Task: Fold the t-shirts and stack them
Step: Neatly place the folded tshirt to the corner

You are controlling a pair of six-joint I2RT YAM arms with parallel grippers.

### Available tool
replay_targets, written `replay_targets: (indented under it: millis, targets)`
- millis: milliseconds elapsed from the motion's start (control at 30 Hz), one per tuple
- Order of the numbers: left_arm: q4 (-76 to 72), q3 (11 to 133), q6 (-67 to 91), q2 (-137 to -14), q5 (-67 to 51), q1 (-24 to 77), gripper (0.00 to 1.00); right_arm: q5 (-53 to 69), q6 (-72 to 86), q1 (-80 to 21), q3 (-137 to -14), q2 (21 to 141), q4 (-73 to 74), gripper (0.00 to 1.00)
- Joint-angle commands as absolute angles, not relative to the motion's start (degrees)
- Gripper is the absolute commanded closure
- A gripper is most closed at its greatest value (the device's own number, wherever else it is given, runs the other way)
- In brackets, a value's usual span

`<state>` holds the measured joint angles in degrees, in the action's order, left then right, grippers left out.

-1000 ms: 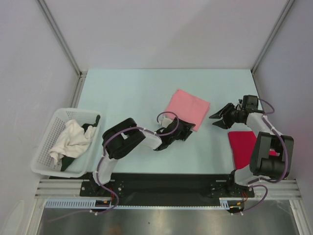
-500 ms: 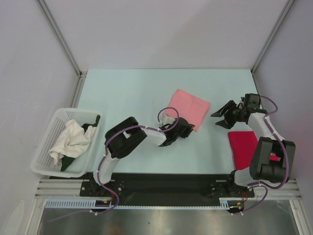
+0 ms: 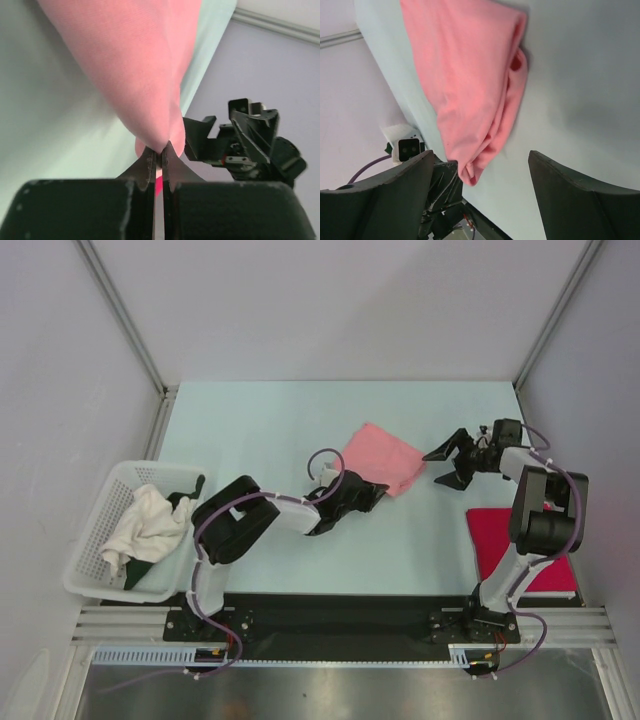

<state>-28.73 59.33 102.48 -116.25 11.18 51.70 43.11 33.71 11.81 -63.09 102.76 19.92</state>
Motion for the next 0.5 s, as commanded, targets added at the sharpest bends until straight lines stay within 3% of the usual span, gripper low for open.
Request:
replay_targets:
  millis: [0,133,333,467]
  targets:
    - [-32.4,57.7,102.1,-111.4,9.0,50.7,1.0,46.9,34.2,11.9,-66.0,105.2,16.1,0.17]
    - [-32.9,58.0,102.0,-110.8,7.9,50.2,1.0,48.1,38.3,10.9,-64.1,107.5,11.0,0.07]
    - [-33.0,57.2,101.2,-109.1,6.9,50.1,1.0,50.5,48.8,9.6,-57.0,108.7,-5.1,0.1]
    - [-33.4,55.3,101.7,-107.4,6.9,49.9,1.0,48.6,50.4,8.4,-57.2,110.2,-2.0,0.14]
